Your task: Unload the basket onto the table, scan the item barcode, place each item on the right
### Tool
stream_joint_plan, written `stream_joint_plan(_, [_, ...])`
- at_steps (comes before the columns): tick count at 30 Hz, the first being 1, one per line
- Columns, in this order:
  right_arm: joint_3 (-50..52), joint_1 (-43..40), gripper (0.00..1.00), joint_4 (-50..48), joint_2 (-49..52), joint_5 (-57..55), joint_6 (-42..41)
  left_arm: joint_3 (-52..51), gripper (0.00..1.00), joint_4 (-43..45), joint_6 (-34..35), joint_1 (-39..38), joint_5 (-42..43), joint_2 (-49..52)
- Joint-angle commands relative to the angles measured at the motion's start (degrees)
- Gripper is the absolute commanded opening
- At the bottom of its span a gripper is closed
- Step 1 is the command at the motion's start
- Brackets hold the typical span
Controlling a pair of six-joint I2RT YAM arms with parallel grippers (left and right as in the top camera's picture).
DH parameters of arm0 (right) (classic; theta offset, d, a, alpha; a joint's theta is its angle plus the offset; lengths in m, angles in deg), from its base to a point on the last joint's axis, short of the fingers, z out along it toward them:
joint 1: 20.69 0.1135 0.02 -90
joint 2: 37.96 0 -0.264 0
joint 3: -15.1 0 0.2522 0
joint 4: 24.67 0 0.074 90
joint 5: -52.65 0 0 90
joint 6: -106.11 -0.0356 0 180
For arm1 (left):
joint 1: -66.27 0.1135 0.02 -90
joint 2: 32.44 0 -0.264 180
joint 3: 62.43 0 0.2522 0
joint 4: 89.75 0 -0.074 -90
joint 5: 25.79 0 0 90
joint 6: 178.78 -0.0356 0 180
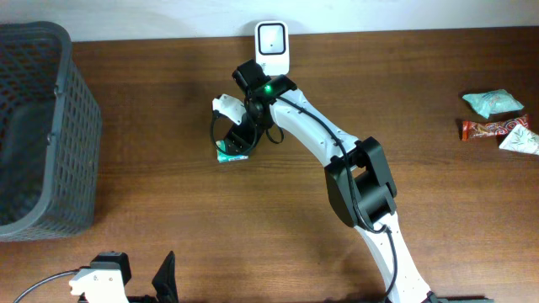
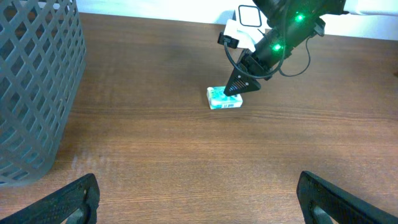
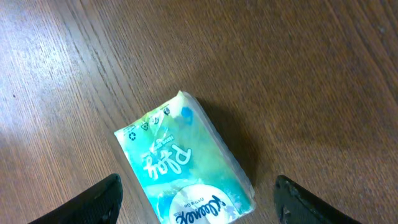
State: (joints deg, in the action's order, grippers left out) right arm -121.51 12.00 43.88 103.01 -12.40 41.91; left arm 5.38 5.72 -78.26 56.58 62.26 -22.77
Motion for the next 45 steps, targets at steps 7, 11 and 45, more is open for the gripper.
stream_joint_plan(7, [0.0, 0.5, 0.6, 4.8, 2.6, 2.2, -3.4, -0.1, 0.99, 0.1, 0.2, 0.1, -0.4, -0.4])
stream_joint_plan(11, [-0.1, 1.3, 0.62, 10.5, 1.8, 8.8, -9.6, -0.1, 0.99, 0.1, 0.2, 0.1, -0.4, -0.4])
stream_joint_plan(45, [5.3, 1.3, 0.59, -2.1, -1.1, 3.4, -30.8, -0.1, 0.99, 0.1, 0.2, 0.1, -0.4, -0.4])
